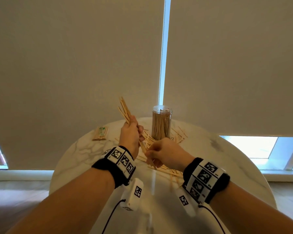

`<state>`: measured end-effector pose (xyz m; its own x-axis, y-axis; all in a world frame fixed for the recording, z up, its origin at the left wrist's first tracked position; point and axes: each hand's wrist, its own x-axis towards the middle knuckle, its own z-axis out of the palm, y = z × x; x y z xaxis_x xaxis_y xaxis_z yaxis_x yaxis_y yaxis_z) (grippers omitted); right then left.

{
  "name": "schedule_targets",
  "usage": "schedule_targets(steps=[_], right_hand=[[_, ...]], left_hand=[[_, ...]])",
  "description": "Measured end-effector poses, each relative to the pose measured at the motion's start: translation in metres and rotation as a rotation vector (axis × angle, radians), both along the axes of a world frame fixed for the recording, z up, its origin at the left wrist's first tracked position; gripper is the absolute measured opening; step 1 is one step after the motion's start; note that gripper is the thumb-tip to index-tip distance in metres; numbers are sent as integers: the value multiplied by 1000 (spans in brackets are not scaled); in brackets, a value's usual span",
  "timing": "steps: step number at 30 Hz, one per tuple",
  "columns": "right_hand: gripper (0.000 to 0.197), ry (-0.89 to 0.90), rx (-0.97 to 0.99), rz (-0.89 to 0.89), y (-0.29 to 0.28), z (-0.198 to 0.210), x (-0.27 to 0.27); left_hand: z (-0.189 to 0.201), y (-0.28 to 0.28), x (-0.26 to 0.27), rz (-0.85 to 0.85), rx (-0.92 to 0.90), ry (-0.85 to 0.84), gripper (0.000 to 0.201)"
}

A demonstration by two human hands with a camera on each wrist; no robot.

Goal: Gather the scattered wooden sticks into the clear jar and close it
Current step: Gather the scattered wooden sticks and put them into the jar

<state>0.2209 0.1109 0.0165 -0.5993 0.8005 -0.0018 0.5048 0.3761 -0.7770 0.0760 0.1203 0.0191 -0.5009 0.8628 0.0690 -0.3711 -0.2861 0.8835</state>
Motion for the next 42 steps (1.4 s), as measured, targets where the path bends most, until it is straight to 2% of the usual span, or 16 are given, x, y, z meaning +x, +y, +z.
schedule_targets(steps=[4, 9, 16, 18, 21, 23, 25, 27, 29, 33, 35, 37, 38, 40, 41, 42], right_hand=[[20, -2, 37, 42, 2, 2, 3], [23, -222, 186, 55, 4, 5, 7], [22, -412, 144, -33, 14, -6, 38], [20, -367, 146, -112, 20, -5, 43], [19, -70, 62, -192, 21, 1, 38], [20, 82, 58, -189, 17, 8, 27], [21, 154, 112, -169, 12, 12, 14], [21, 142, 205, -152, 9, 12, 1], [20, 66, 334, -152, 7, 12, -9], [22, -93, 434, -57, 6, 17, -9], [26, -67, 465, -104, 8, 23, -4], [24, 79, 524, -262, 15, 34, -2], [30, 148, 534, -328, 20, 40, -1], [66, 218, 434, -384, 30, 52, -1], [76, 201, 372, -394, 35, 56, -2], [74, 160, 350, -394, 38, 58, -2]], left_hand=[[3, -1, -9, -22, 27, -104, 29], [5, 4, -22, 65, 35, -151, 29], [6, 8, -67, 177, 6, -220, 31], [3, 5, -70, 160, -12, -212, 31], [-3, 0, -57, 45, -9, -177, 24], [-7, -3, -38, -39, -40, -11, 26], [-11, -7, -17, -128, -54, 177, 37], [-15, -9, 1, -233, -42, 307, 44], [-17, -9, 13, -294, -32, 359, 41], [-20, -7, 11, -218, -116, 415, 35], [-25, -5, 2, -232, -153, 482, 37], [-28, -8, -1, -301, -187, 463, 34], [-29, -10, 1, -367, -203, 422, 33], [-28, -18, 9, -513, -224, 379, 29], [-28, -21, 14, -557, -234, 414, 29], [-27, -23, 18, -587, -240, 458, 32]])
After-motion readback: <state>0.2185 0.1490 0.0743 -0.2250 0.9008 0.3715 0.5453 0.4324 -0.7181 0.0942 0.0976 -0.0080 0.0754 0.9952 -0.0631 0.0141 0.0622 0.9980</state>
